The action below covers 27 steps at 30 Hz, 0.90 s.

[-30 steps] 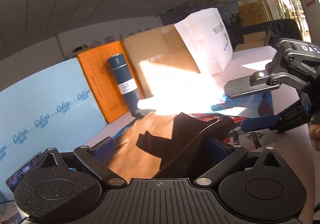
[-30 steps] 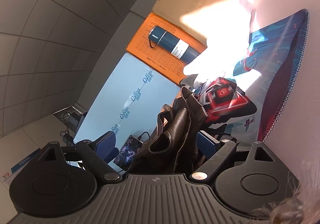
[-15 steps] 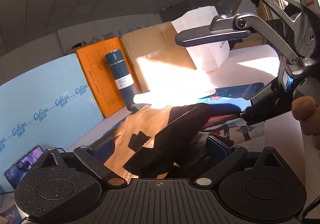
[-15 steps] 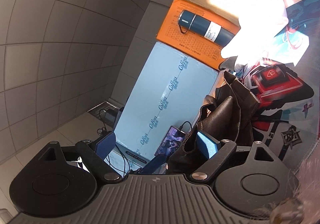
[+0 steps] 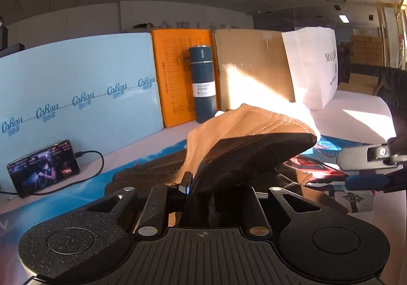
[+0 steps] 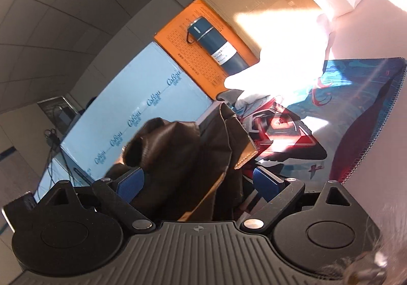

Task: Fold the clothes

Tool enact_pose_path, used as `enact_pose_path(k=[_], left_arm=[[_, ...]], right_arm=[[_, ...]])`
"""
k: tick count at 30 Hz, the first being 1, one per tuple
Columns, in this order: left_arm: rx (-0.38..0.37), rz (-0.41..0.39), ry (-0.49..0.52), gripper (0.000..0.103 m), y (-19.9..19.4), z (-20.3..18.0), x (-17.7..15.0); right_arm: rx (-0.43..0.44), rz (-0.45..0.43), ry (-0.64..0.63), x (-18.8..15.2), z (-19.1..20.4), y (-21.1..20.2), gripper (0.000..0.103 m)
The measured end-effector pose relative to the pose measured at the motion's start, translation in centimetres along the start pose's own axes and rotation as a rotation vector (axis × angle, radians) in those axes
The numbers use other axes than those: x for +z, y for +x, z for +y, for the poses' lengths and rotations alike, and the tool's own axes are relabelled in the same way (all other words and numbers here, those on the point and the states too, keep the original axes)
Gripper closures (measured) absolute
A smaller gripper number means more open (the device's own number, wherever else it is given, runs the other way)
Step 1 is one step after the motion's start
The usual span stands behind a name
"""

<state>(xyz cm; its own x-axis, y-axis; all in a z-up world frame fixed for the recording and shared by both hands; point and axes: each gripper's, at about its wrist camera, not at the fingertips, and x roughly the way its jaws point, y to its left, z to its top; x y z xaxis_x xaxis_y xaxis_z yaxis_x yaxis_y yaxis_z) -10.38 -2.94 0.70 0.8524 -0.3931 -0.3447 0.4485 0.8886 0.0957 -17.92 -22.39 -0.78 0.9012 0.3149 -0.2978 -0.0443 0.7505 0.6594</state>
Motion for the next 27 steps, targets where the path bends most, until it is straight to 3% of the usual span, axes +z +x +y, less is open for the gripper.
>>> enact_pose_path(k=[3,5,7,8,11,16,19,27], left_arm=[[0.028,-0.039,-0.052,0.094,-0.9,1.2,0.3],[0.047,-0.065,-0.095,0.096,-1.6,2.5,0.6],[0.074,-0.082,-0.13,0.098,-2.3,3.7,0.6],[0.09,-0.089,-0.146,0.098,-2.6,4.3,0.6],[0.152,-0.108,-0.189,0.099,-3.7,6.0,0.4],[0.284,-0.124,-0.282,0.099,-5.6,9.2,-0.3],[0.336,-0.094,-0.328,0.097,-5.9,10.7,-1.2],[0.235,0.024,-0.382,0.09,-3.6,10.2,-3.5]], right_arm=[[-0.052,0.085,-0.088,-1.3,1.4,1.9,0.011],[-0.072,0.12,-0.213,-2.4,2.9,2.8,0.014],[-0.118,0.134,-0.324,-3.3,4.2,3.7,0.037],[-0.142,0.133,-0.344,-3.6,4.4,3.9,0.059],[-0.141,0.127,-0.389,-3.3,4.5,4.5,0.088],[-0.213,0.11,-0.572,-2.7,5.6,6.4,0.096],[-0.277,0.085,-0.64,-1.4,5.5,8.3,0.098],[-0.426,0.047,-0.691,3.0,3.4,13.1,0.1]])
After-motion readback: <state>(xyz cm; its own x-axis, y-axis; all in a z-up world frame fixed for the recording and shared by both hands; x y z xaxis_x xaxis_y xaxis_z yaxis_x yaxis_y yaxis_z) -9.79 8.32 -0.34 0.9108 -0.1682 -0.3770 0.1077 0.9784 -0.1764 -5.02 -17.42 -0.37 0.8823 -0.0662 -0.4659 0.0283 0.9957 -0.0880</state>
